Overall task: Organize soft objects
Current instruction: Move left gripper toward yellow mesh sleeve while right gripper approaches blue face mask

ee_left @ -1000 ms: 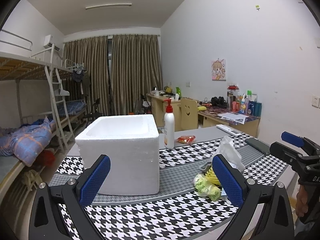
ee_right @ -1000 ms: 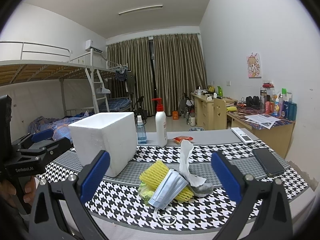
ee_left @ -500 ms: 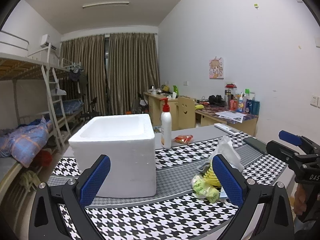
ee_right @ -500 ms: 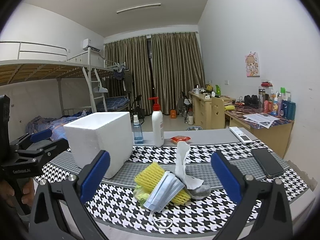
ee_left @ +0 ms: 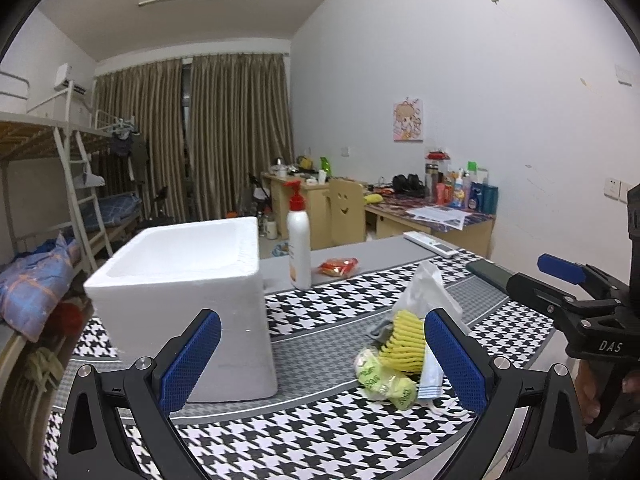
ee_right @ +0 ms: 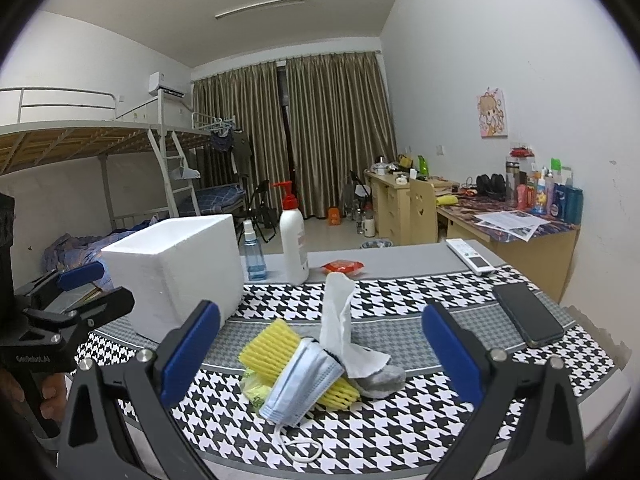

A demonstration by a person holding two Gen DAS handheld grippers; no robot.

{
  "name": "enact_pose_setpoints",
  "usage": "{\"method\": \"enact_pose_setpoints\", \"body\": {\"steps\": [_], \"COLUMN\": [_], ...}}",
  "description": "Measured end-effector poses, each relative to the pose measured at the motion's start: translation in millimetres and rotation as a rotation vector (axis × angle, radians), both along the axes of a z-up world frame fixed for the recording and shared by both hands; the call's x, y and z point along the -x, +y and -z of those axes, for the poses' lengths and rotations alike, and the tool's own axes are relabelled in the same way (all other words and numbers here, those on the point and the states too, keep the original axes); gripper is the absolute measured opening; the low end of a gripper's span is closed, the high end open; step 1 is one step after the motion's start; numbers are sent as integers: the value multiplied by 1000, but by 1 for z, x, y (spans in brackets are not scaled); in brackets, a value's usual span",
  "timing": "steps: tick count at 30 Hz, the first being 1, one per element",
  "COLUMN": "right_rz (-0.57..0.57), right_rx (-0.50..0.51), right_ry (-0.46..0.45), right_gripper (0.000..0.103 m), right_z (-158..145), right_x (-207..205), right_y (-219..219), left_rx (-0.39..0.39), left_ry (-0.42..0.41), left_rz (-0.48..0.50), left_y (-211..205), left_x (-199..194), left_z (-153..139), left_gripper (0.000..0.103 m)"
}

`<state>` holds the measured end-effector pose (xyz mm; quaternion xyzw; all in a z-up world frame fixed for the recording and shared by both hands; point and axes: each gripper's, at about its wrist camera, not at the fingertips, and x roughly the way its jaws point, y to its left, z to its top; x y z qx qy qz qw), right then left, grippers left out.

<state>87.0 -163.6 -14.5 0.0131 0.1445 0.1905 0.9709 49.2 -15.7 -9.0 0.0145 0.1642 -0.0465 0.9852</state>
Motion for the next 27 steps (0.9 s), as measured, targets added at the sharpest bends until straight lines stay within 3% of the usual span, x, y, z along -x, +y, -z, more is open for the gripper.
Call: {"method": "enact_pose_setpoints", "body": {"steps": [27], "right_rz": [-1], "right_rx": [22], "right_ry": [96], "right_gripper": [102], "right_z": [20], "right_x": [-31], "right_y": [-9], "left_rx": [15], "left_ry": [153], "left_rz": [132], "left_y": [-22], "left_x": [-54], "left_z": [25], "left_gripper": [102]}}
